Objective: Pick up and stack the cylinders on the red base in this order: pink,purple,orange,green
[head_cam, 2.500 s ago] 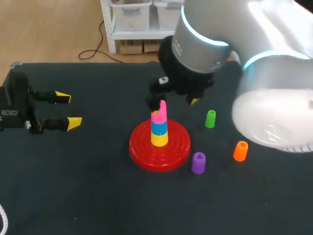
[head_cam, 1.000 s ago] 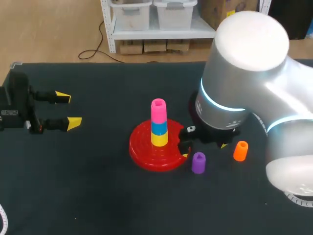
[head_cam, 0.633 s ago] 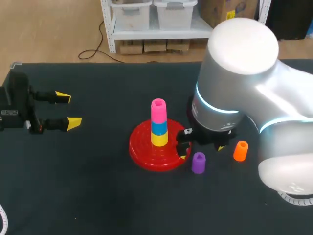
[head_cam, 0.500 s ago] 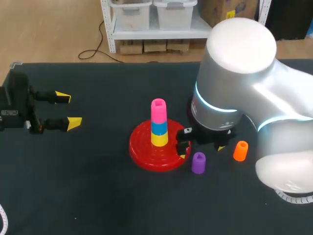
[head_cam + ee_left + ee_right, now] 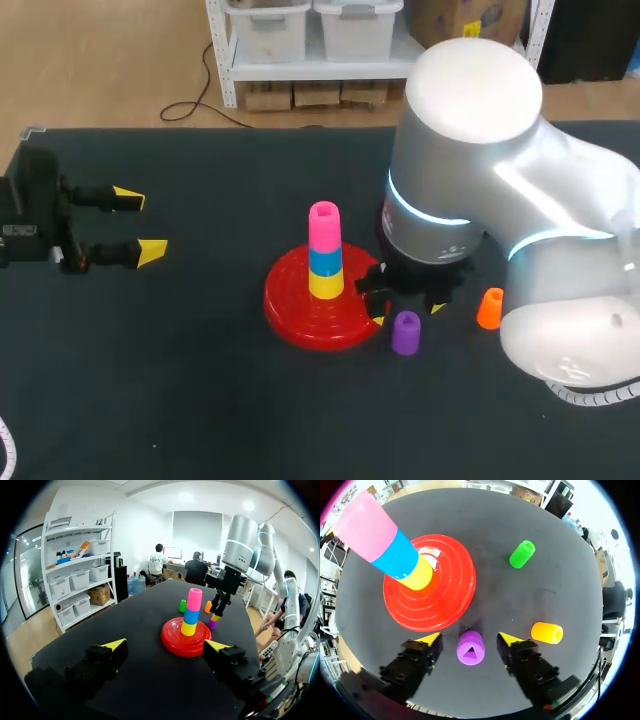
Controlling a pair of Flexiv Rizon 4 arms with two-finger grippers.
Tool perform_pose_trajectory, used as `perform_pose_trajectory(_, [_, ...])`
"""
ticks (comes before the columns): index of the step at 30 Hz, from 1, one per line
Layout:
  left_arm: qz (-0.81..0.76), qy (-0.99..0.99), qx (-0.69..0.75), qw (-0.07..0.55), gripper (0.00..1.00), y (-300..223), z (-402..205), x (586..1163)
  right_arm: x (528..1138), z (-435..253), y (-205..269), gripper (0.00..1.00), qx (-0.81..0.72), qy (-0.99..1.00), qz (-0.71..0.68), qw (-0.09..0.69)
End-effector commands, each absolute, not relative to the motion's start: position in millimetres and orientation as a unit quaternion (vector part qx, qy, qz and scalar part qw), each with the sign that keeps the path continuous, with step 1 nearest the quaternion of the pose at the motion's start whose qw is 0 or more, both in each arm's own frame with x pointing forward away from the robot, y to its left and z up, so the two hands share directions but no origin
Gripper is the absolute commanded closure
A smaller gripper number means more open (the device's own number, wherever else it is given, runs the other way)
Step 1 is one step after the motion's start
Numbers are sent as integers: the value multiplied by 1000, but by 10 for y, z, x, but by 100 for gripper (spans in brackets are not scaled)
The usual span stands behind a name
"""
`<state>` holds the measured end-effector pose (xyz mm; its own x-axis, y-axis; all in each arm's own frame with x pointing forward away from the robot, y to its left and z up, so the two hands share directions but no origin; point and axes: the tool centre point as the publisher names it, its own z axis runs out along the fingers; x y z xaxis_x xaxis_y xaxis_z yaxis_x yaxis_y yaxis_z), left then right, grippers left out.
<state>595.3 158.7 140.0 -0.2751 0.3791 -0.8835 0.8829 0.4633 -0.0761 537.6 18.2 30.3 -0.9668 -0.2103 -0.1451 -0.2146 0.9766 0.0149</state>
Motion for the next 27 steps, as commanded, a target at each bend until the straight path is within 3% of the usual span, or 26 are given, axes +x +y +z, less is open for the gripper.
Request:
perform_pose_trajectory(1, [-295, 740, 424, 431, 0, 1579, 1372, 5950, 5377, 301, 184, 40, -107, 992, 17, 69])
perform_pose_trajectory(10, [-295, 740, 424, 431, 0, 1579, 1372, 5950, 5317, 315, 198, 50, -116, 991, 20, 63])
perform_pose_trajectory(27, [-295, 740, 424, 431, 0, 1579, 1372, 5950, 5271, 286, 137, 55, -117, 991, 15, 60])
